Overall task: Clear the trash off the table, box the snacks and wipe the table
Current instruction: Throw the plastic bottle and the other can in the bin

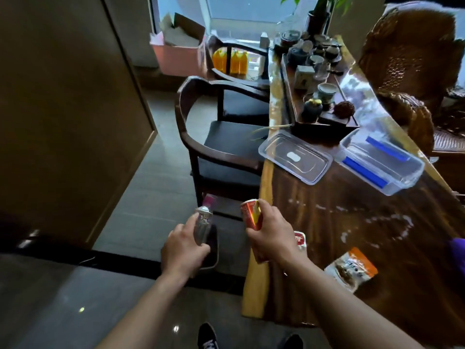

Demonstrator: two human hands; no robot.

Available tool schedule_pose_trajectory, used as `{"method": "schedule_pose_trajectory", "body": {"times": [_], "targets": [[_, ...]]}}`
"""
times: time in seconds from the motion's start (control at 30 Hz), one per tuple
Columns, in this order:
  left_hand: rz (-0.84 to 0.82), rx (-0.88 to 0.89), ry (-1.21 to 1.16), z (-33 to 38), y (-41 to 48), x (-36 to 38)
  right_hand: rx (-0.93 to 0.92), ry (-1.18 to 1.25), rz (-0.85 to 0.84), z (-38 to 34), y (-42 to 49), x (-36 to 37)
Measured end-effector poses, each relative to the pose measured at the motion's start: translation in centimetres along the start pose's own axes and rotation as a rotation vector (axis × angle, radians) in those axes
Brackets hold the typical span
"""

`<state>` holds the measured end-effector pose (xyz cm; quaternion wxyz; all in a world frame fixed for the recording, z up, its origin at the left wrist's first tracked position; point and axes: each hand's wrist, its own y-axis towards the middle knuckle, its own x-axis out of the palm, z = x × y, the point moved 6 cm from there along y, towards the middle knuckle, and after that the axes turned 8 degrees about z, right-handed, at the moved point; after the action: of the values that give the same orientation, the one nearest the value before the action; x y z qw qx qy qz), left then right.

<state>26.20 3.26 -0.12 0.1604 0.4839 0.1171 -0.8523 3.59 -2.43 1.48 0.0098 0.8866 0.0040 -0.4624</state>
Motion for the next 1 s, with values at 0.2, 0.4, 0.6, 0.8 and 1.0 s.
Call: {"method": "schedule_pose_trajectory", "body": {"times": [0.2, 0.4, 0.6, 0.8, 1.0], "targets": [[-0.038, -0.088, 0.017, -4.7, 1.4, -0.2, -0.039, -0.023, -0.057, -2.6, 0.6, 3.7], [-0.034, -0.163, 0.06, -7.9, 3.3, 0.9, -0.058, 0.028, -0.156, -3.9, 3.0, 8.5], [-0.088, -0.24, 0.115, -12.5, 6.3, 4.9, -0.018, -0.018, -0.287, -3.6, 5.8, 16.3], [-0.241, -0.305, 0.127, -17.2, 9.6, 10.9, 0.201, -0.067, -0.402, -0.8, 8.1, 23.9], [-0.385, -0.323, 0.137, -23.6, 14.7, 18.7, 0.394, -0.136, -0.44, 3.2, 9.7, 33.3]]}}
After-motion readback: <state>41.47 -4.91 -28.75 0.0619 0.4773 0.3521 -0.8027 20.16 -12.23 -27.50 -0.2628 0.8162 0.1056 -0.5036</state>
